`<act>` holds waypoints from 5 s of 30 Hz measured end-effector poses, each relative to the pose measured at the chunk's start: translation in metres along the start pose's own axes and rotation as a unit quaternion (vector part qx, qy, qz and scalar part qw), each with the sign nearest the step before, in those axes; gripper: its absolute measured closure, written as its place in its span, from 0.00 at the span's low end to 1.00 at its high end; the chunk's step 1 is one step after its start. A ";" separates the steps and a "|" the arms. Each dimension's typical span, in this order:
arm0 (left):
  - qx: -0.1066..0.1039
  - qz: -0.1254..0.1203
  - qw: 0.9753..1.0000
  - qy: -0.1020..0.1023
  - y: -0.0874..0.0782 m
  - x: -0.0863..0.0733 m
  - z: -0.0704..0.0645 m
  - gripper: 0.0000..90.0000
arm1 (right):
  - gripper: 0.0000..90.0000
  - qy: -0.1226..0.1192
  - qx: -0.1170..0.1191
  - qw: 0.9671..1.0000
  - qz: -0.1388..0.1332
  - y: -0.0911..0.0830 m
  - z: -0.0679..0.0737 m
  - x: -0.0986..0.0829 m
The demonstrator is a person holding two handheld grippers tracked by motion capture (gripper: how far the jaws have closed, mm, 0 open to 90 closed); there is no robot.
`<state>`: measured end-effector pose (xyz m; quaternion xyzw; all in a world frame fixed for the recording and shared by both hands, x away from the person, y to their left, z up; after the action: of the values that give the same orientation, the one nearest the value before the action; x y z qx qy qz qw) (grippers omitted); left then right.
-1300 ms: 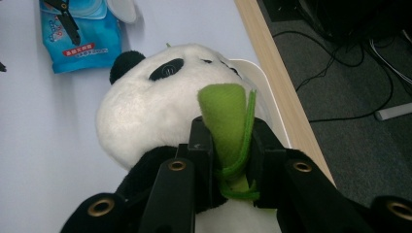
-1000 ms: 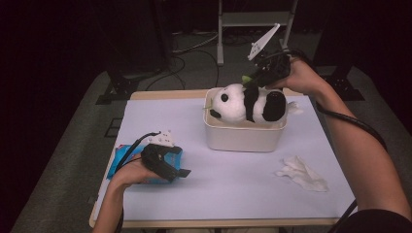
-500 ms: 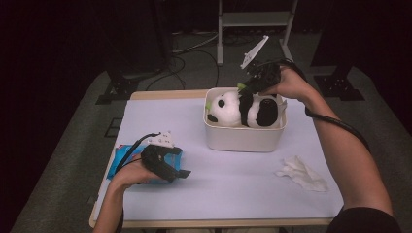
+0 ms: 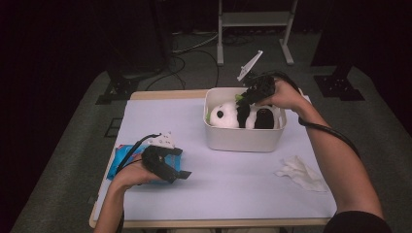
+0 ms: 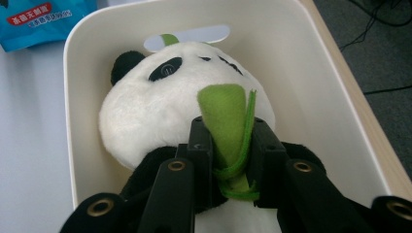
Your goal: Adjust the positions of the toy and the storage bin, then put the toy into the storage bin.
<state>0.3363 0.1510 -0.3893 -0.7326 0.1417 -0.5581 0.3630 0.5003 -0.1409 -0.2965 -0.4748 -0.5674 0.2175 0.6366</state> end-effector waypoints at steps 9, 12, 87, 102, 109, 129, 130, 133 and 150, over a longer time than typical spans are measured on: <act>-0.003 0.000 1.000 0.005 0.002 0.003 -0.001 0.10 | 0.82 0.009 0.008 1.000 0.002 0.011 0.002 -0.013; -0.004 0.003 1.000 0.008 0.003 0.003 -0.001 0.10 | 0.81 0.013 0.009 1.000 0.002 0.015 0.004 -0.016; -0.012 -0.004 1.000 0.004 0.009 0.000 0.002 0.10 | 0.48 0.069 0.003 0.994 -0.082 -0.081 0.049 -0.093; -0.012 -0.006 1.000 0.008 0.008 0.001 0.001 0.10 | 0.48 0.088 0.002 0.992 -0.090 -0.083 0.062 -0.116; -0.007 -0.010 1.000 0.008 0.005 0.001 0.001 0.10 | 0.48 0.096 0.003 0.991 -0.091 -0.084 0.068 -0.130; -0.003 -0.015 1.000 0.009 0.003 0.001 0.002 0.10 | 0.47 0.139 0.016 0.985 -0.096 -0.072 0.078 -0.176; -0.002 -0.015 1.000 0.010 0.003 0.000 0.002 0.10 | 0.47 0.140 0.016 0.985 -0.096 -0.071 0.078 -0.178; 0.000 -0.015 1.000 0.008 0.003 0.000 0.003 0.10 | 0.47 0.148 0.017 0.984 -0.094 -0.067 0.080 -0.185; -0.002 -0.011 1.000 0.004 0.007 -0.003 0.003 0.10 | 0.46 0.189 0.026 0.977 -0.091 -0.049 0.087 -0.228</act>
<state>0.3396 0.1494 -0.3965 -0.7325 0.1367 -0.5648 0.3546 0.3476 -0.3179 -0.3810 -0.4369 -0.4719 0.0795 0.7616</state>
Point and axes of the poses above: each handheld gripper's, and its own axes: y roughly forward along the jaws, x roughly out of its top, z roughly to its left, the point moved 3 cm from there along y, roughly forward along the jaws, and after that the axes turned 1 degree about z, right-handed, at the moved point
